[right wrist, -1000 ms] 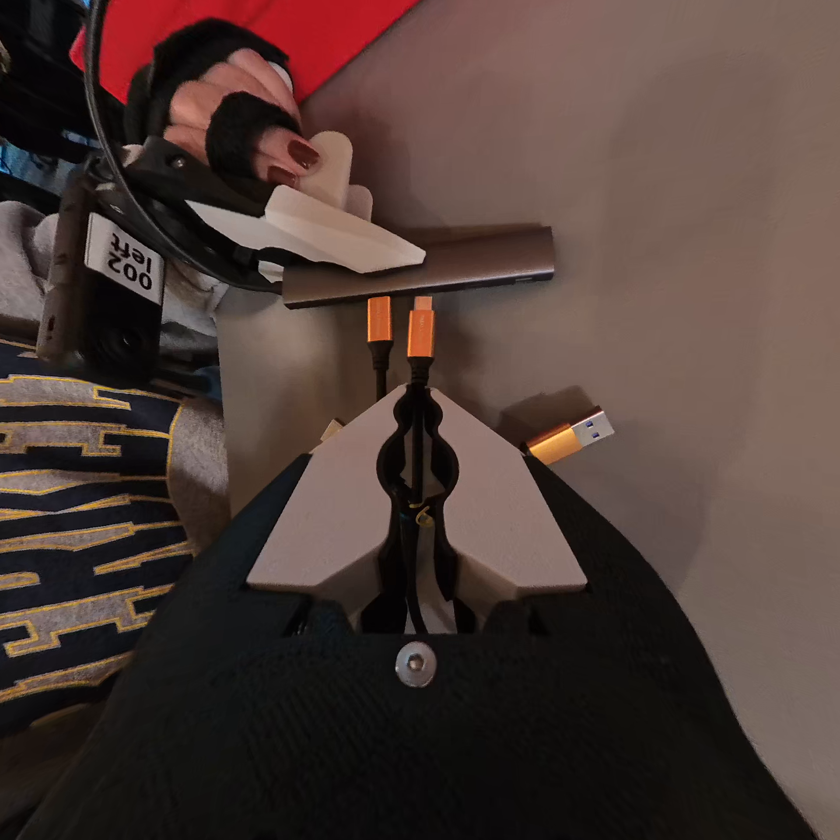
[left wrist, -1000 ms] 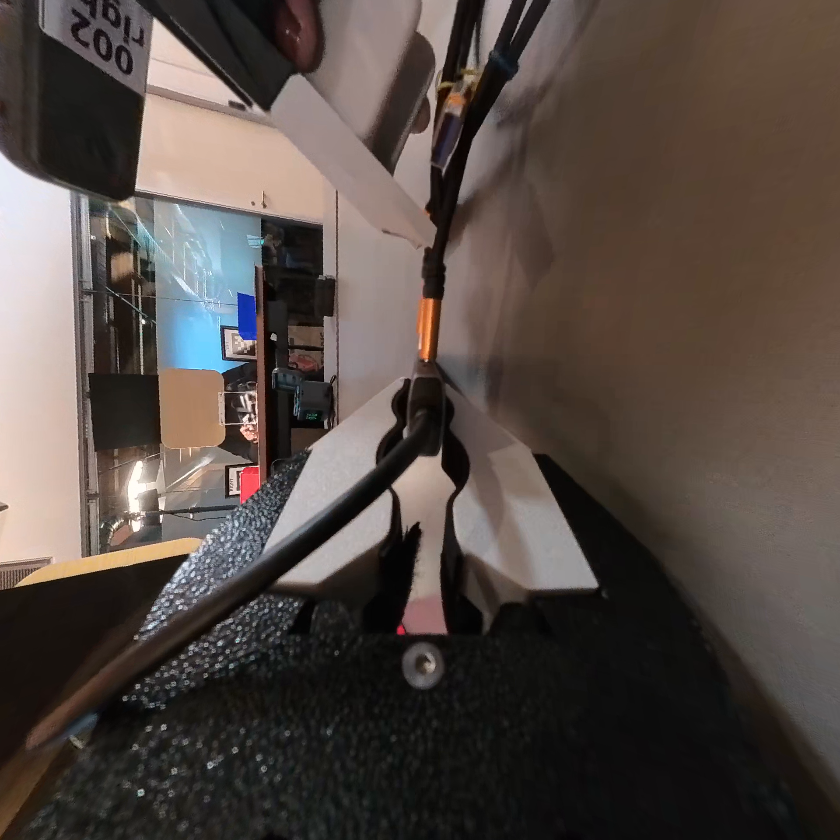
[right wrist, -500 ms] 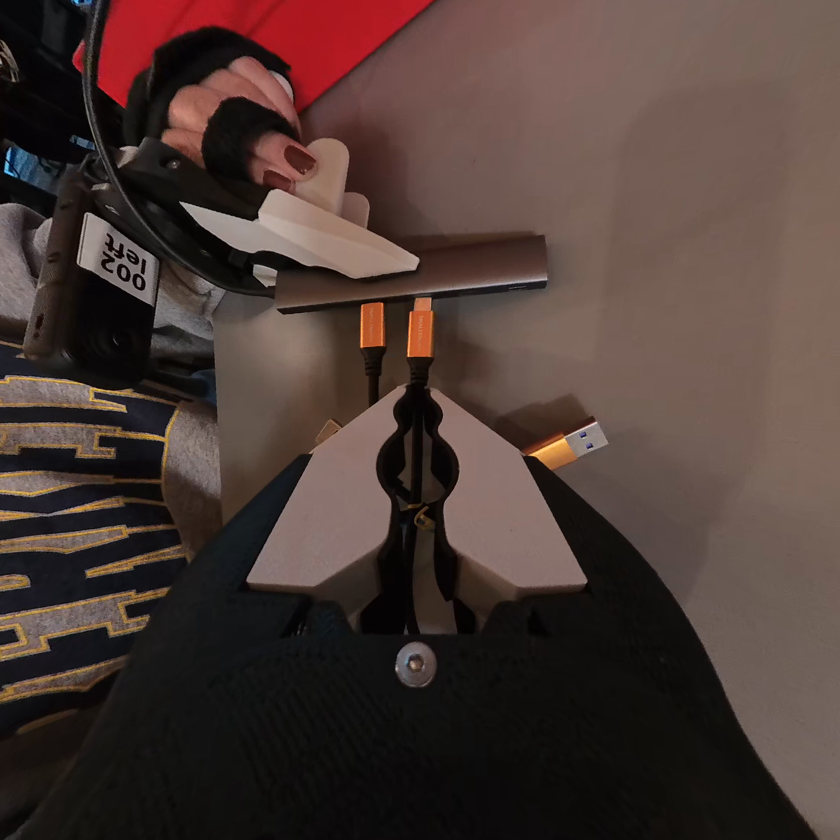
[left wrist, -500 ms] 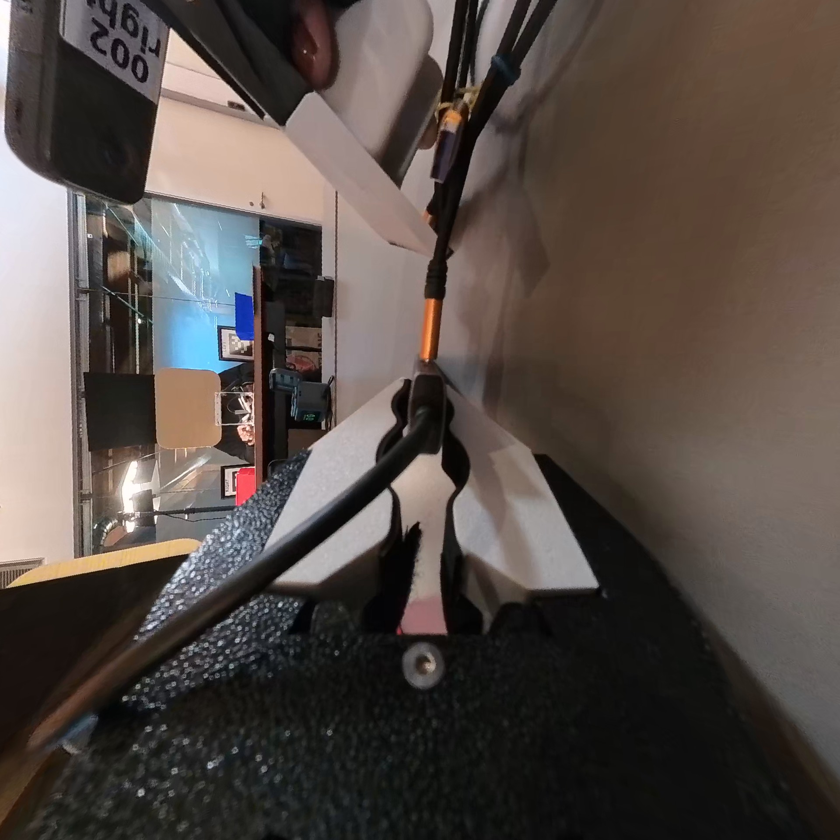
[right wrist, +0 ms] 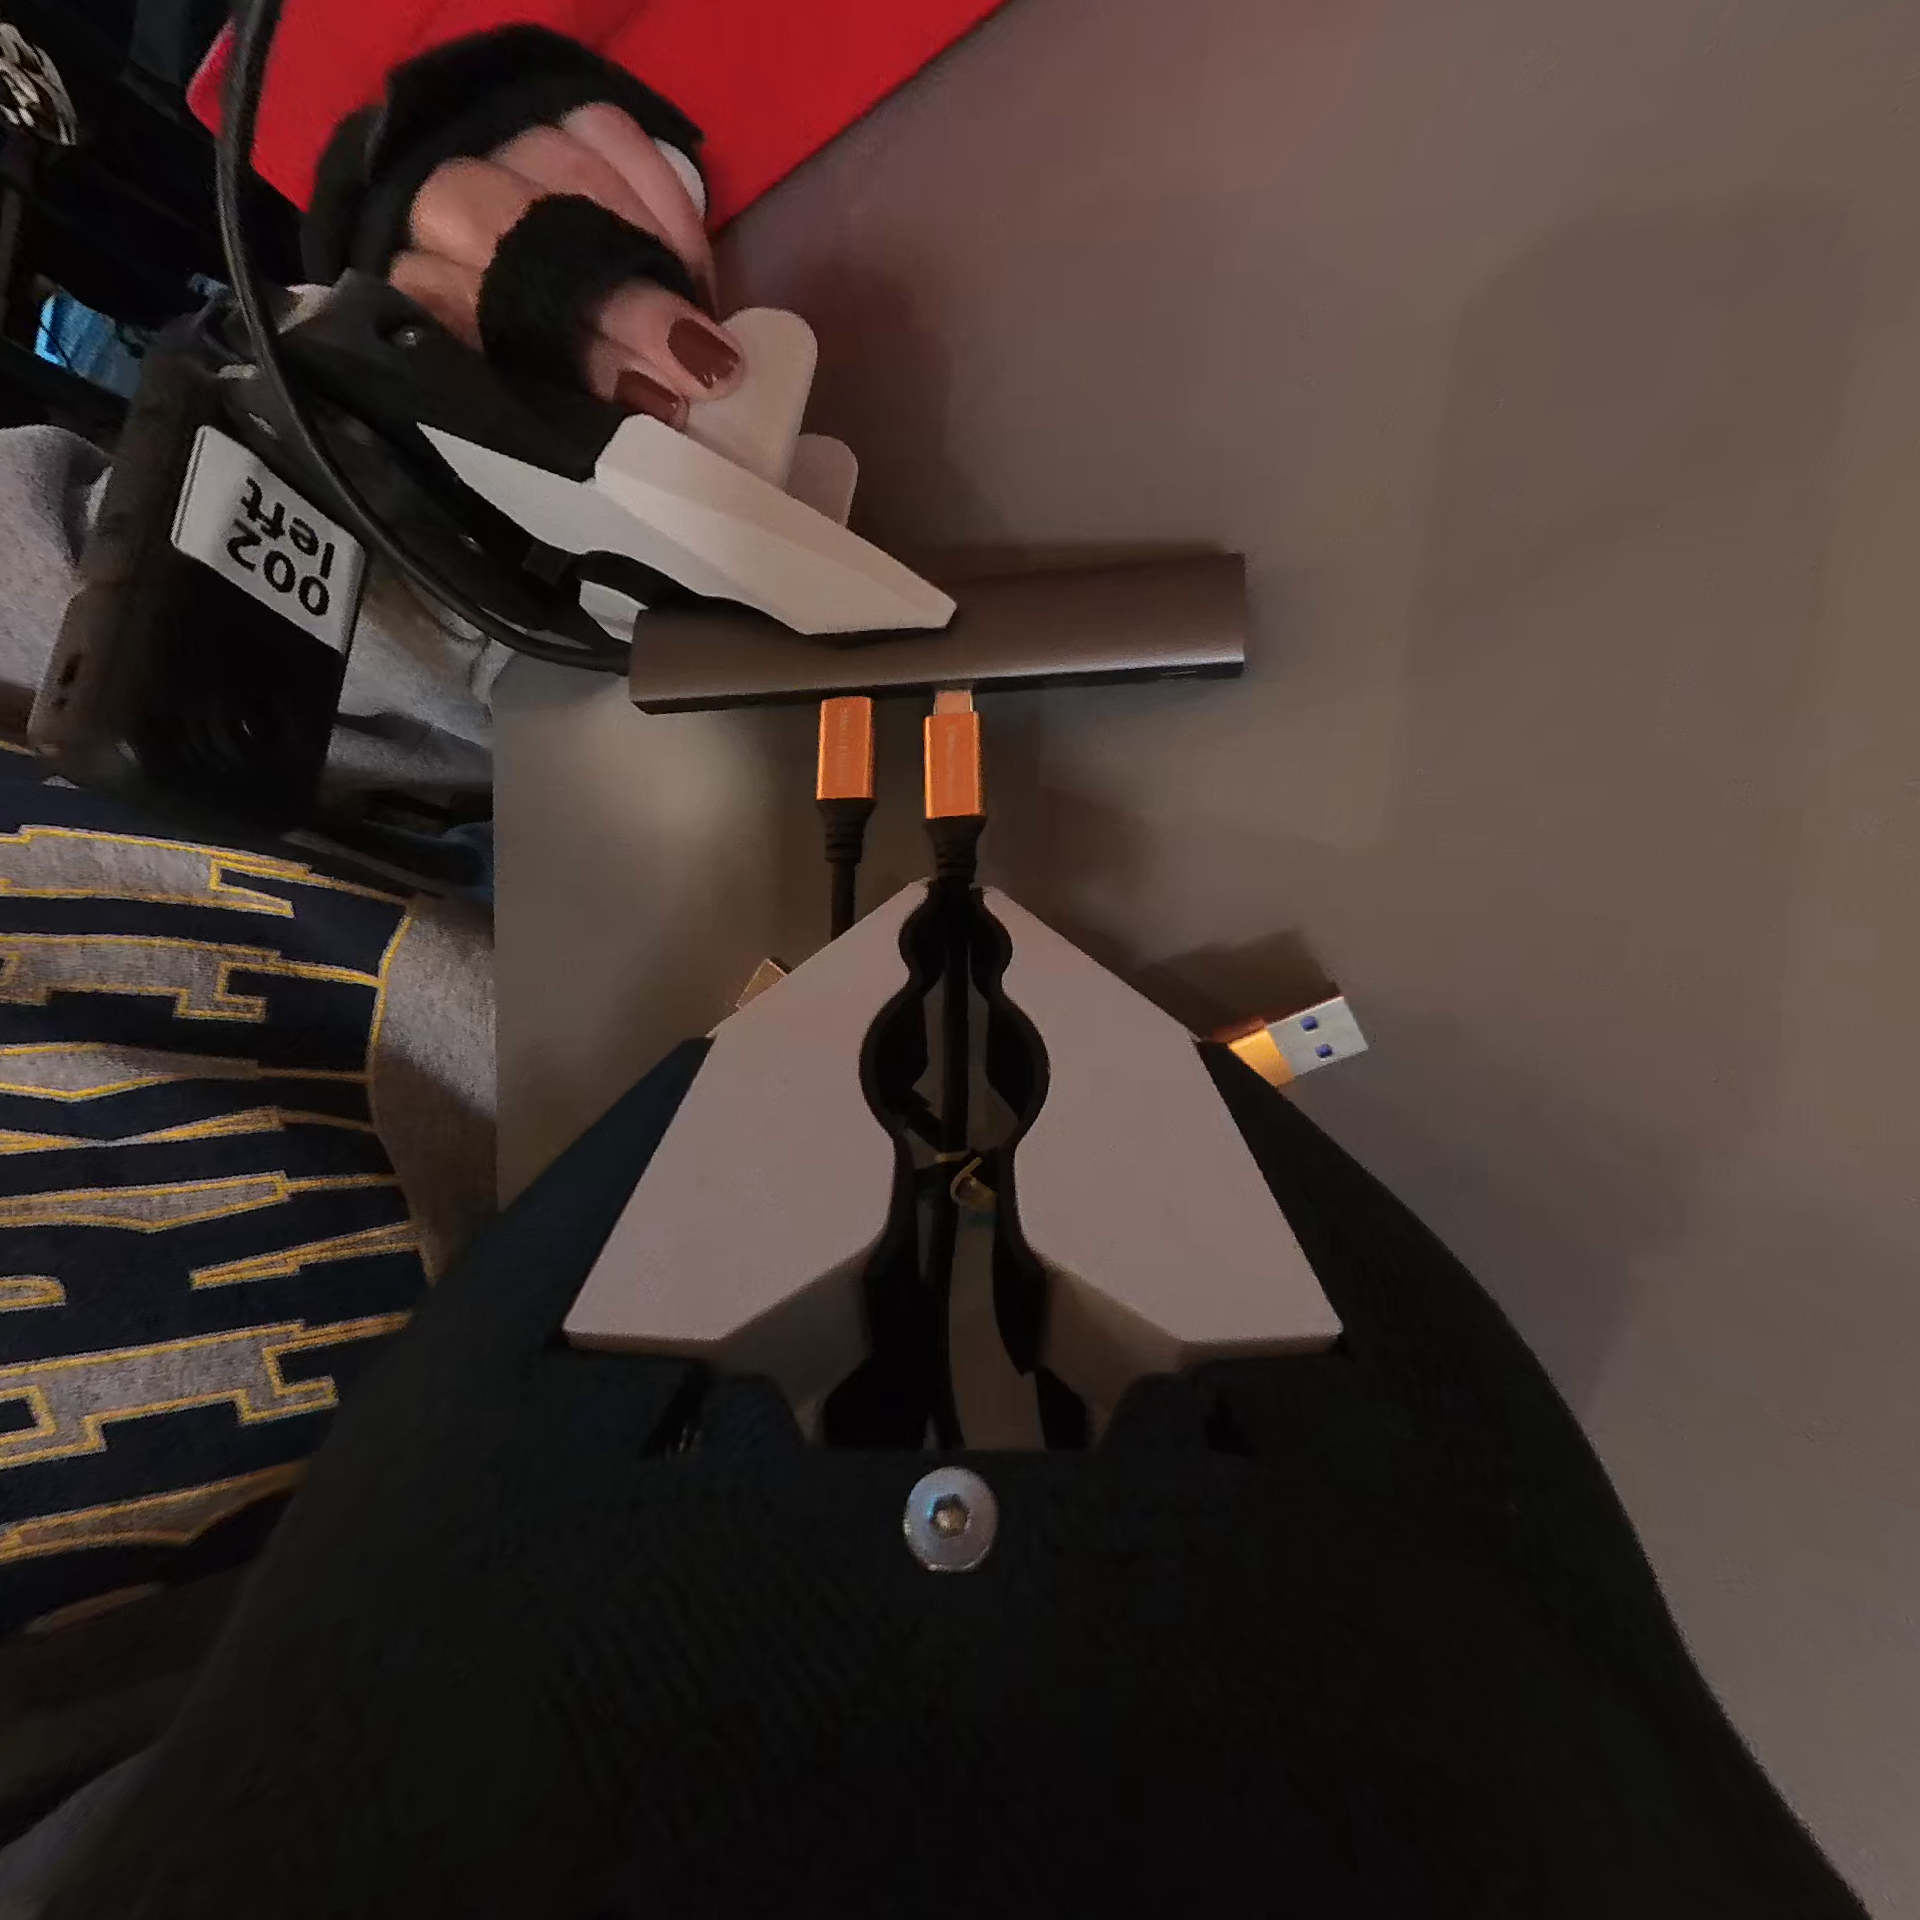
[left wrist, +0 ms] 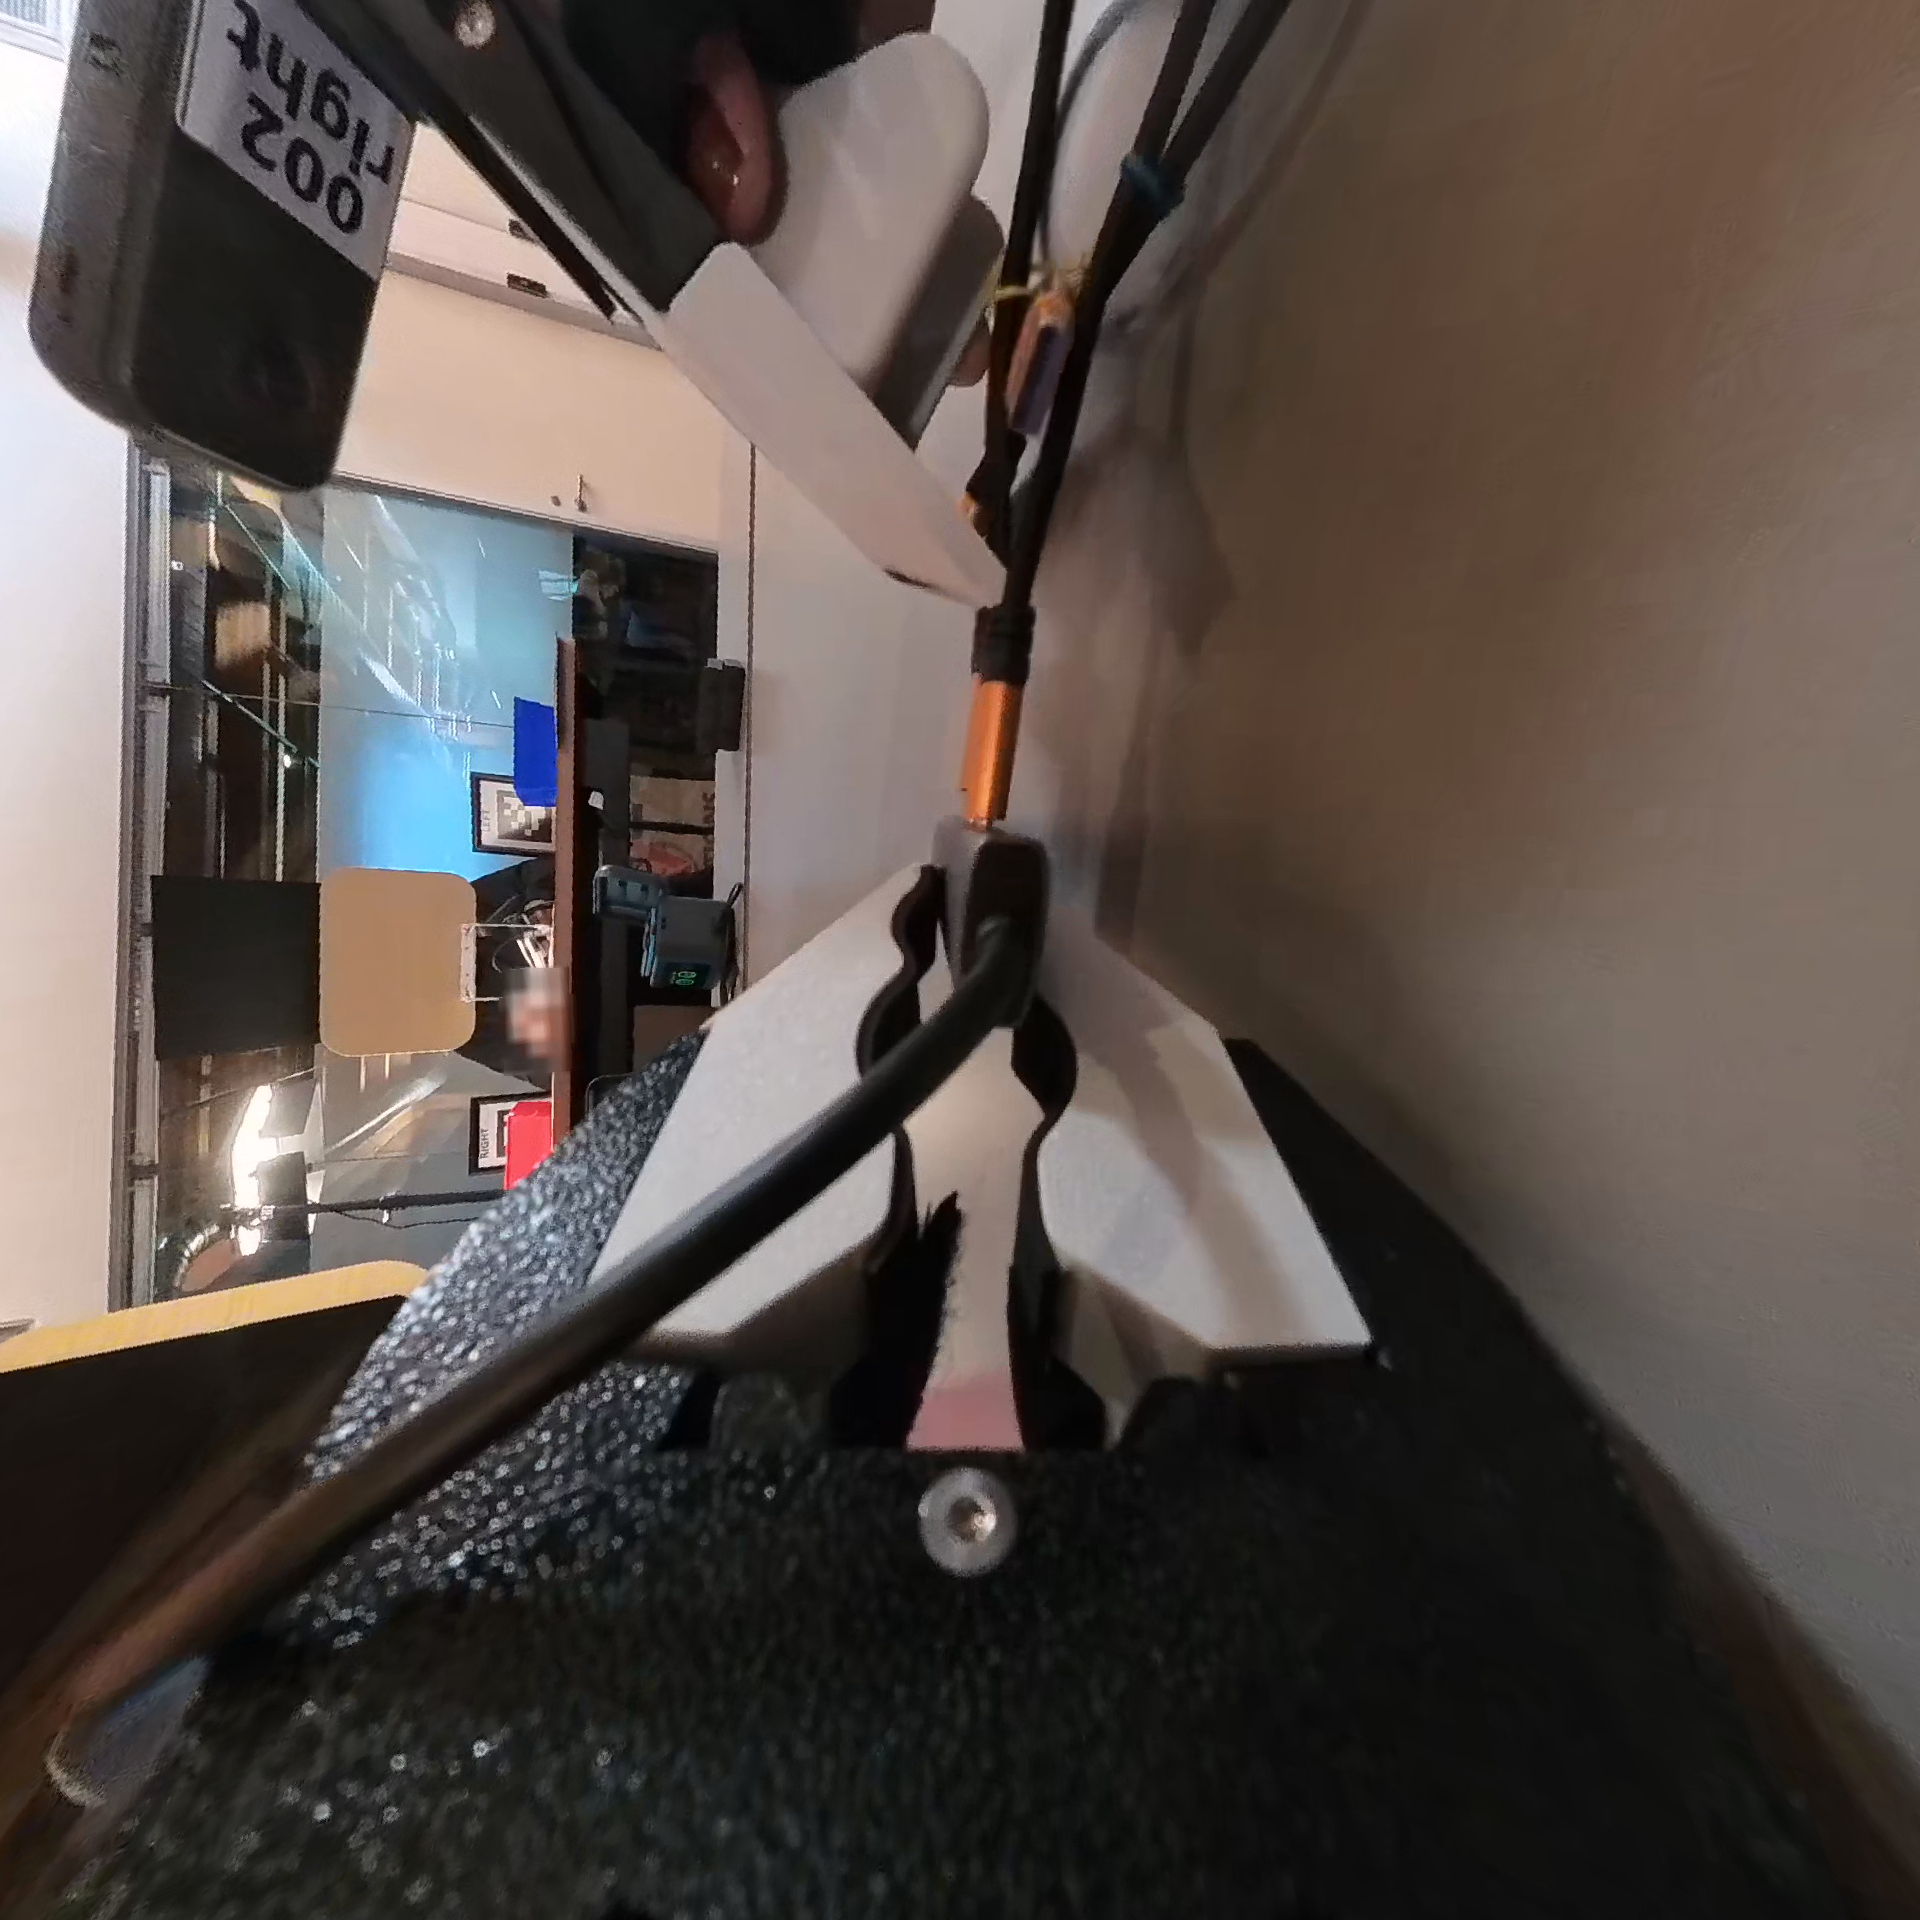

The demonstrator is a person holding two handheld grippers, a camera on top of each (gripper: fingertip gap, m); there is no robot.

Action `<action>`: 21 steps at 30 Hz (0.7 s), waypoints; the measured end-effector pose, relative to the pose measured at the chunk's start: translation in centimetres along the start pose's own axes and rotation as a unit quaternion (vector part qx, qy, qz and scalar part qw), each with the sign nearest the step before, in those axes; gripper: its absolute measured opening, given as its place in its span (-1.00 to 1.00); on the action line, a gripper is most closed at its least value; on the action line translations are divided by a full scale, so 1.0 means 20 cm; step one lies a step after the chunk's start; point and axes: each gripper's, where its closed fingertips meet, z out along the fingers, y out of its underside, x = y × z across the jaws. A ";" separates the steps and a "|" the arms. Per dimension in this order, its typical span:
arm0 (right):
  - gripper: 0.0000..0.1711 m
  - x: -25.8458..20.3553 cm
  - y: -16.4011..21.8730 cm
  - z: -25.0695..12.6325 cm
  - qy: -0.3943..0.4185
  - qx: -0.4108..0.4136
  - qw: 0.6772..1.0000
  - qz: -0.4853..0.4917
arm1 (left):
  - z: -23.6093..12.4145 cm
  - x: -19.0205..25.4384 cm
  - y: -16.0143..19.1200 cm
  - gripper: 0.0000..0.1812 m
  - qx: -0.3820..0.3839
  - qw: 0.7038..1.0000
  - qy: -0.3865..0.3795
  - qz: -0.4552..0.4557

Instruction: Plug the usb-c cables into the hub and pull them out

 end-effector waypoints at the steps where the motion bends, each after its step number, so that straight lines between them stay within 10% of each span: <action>1: -0.97 0.00 -0.01 0.00 0.001 0.004 1.000 -0.001 | 0.00 0.00 0.00 -0.90 0.002 1.000 0.000 0.000; 21: -0.99 0.02 0.00 0.05 0.029 0.039 0.998 -0.034 | 0.02 0.03 -0.02 -0.87 -0.013 1.000 0.011 0.012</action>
